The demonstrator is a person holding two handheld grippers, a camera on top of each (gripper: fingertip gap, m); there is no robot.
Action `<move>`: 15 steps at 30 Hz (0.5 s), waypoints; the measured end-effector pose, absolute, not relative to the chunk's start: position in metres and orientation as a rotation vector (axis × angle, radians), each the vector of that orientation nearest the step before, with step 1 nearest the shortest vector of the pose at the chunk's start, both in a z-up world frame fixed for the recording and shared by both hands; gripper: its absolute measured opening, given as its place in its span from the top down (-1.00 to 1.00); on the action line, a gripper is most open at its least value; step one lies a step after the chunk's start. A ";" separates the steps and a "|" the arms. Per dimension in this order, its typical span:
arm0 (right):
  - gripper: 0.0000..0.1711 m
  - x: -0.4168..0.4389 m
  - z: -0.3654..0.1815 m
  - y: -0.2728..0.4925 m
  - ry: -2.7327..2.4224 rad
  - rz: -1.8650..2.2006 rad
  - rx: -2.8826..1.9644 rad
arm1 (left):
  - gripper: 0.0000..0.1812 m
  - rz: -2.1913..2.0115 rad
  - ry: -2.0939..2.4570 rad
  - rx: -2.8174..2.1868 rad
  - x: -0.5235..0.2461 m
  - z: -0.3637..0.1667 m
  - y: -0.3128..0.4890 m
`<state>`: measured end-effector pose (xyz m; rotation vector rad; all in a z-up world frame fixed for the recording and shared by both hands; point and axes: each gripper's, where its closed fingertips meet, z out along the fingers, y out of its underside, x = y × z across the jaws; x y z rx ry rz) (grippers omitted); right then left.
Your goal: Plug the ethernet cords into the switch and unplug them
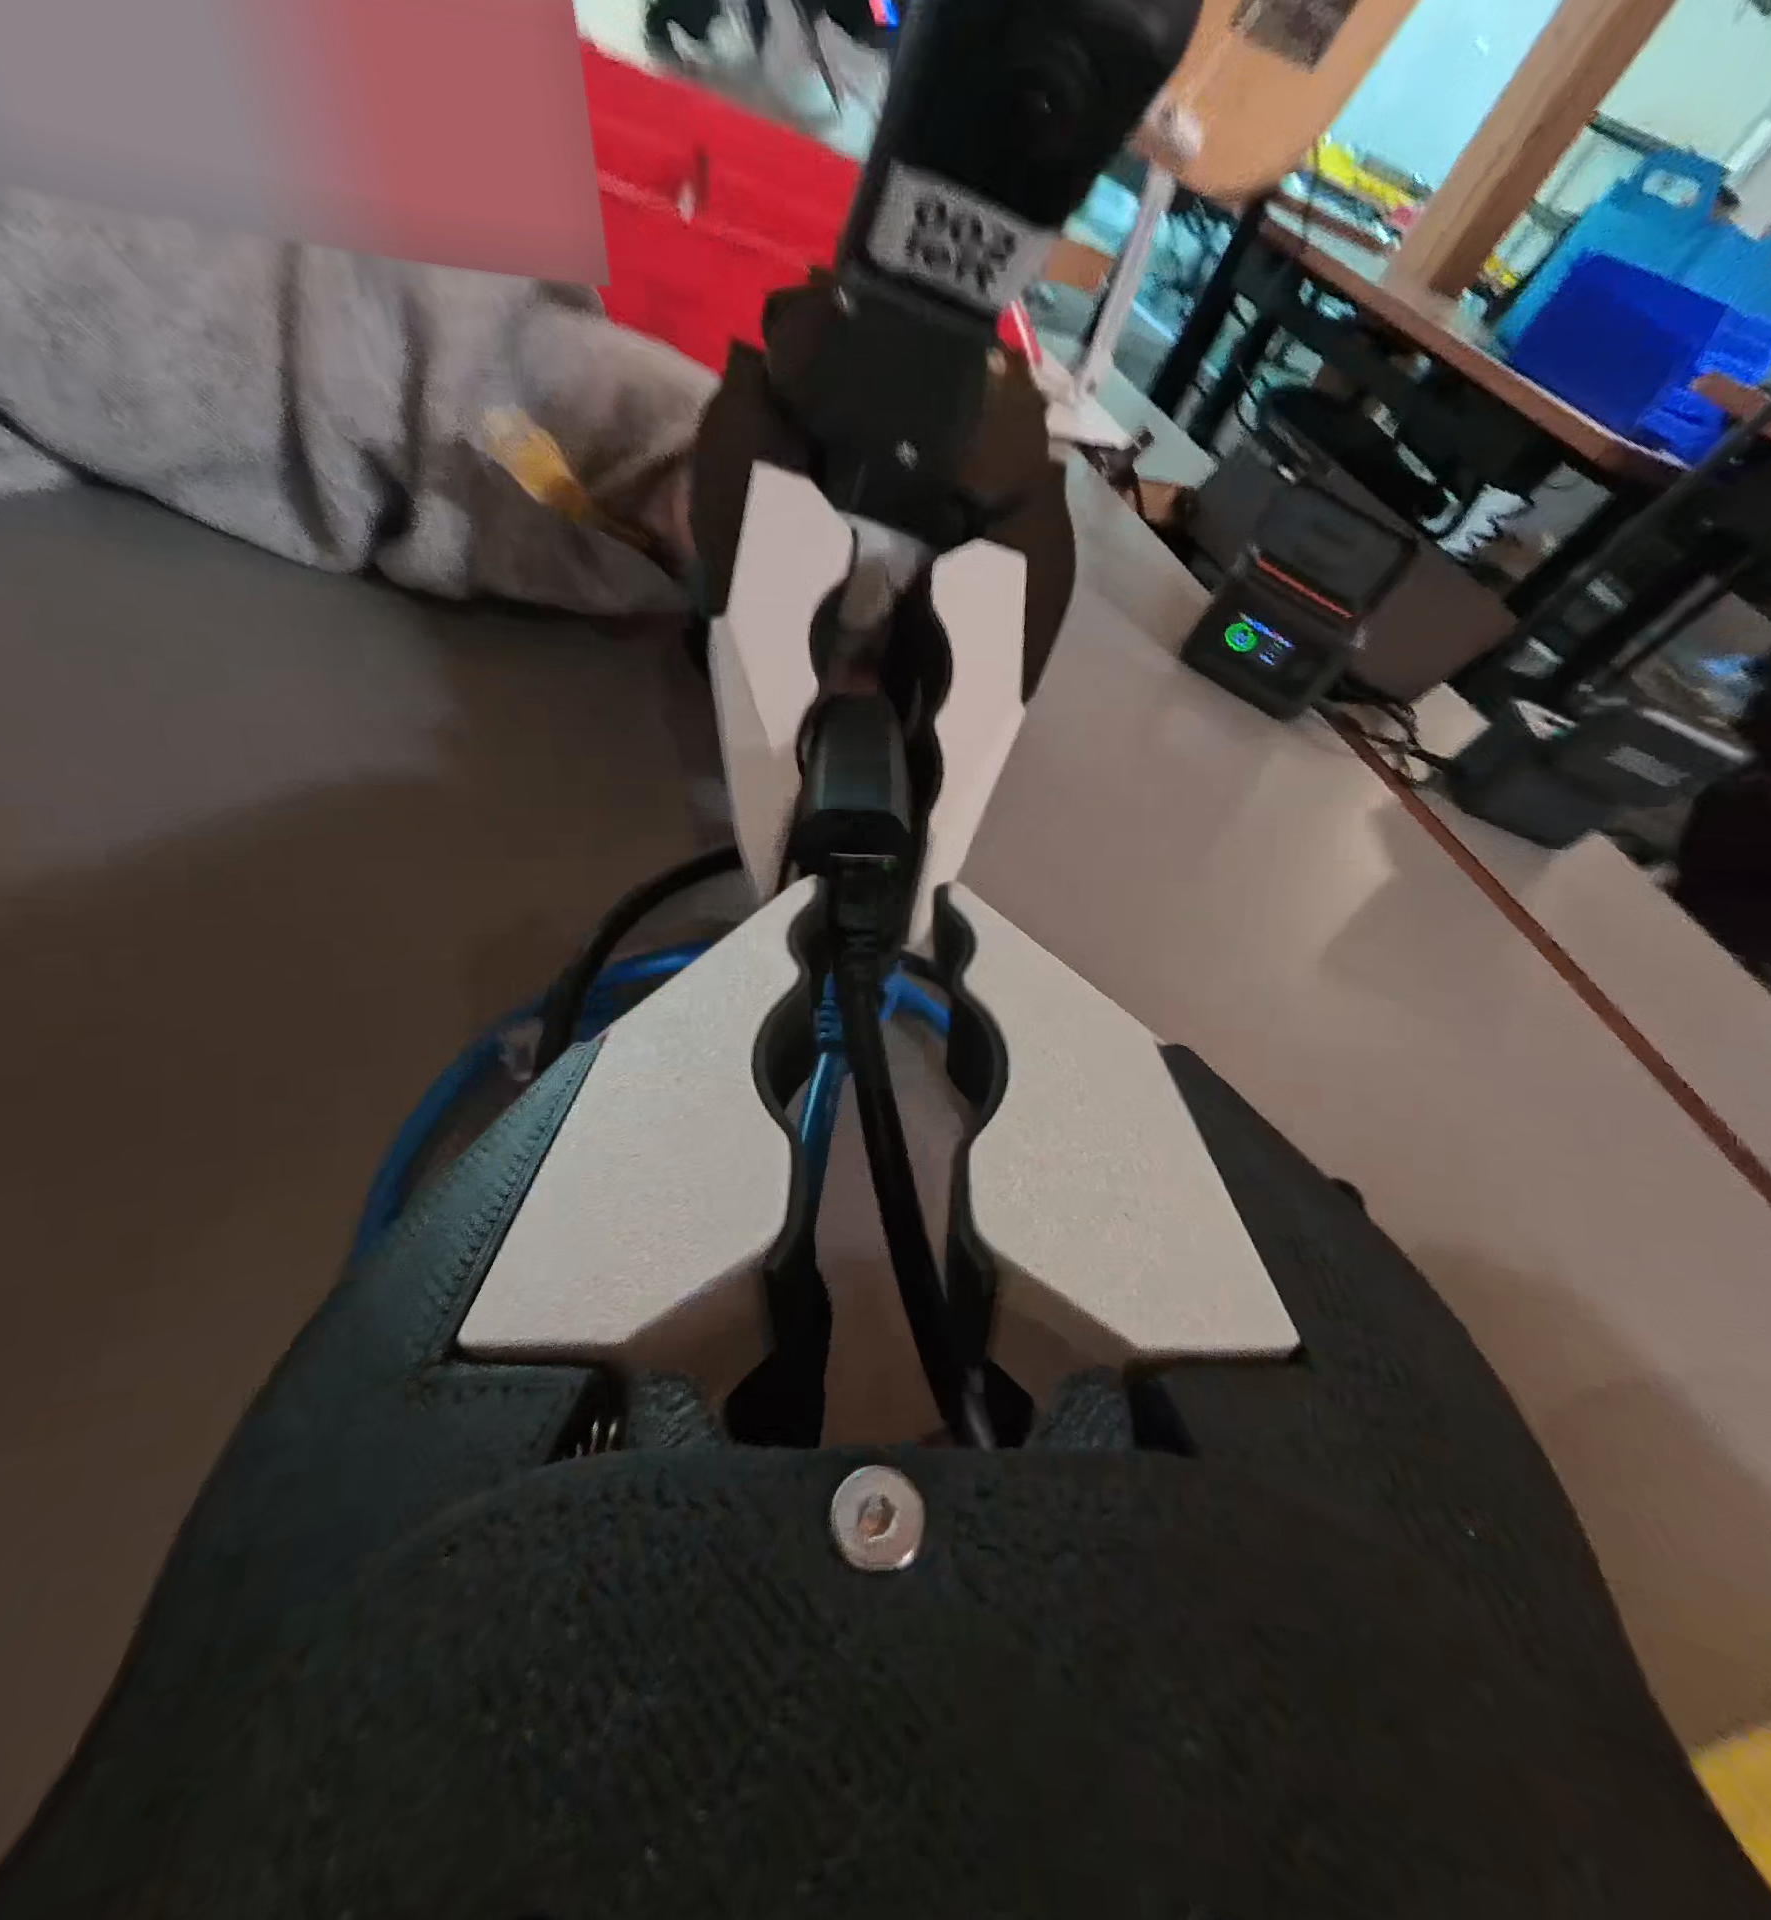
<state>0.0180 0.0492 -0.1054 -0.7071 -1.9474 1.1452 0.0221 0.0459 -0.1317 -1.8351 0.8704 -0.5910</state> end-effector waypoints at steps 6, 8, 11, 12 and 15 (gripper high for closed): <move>0.84 0.019 -0.110 0.045 -2.039 0.927 -0.637 | 0.74 -0.478 0.967 -1.846 0.022 -0.130 0.043; 0.84 0.019 -0.109 0.043 -2.042 0.969 -0.672 | 0.74 -0.487 0.976 -1.833 0.023 -0.130 0.042; 0.85 0.018 -0.103 0.041 -2.028 1.086 -0.777 | 0.74 -0.515 0.967 -1.815 0.023 -0.124 0.040; 0.85 0.018 -0.100 0.041 -2.014 1.108 -0.801 | 0.74 -0.522 0.958 -1.803 0.023 -0.121 0.040; 0.85 0.016 -0.091 0.040 -1.977 1.122 -0.825 | 0.75 -0.547 0.940 -1.767 0.022 -0.112 0.038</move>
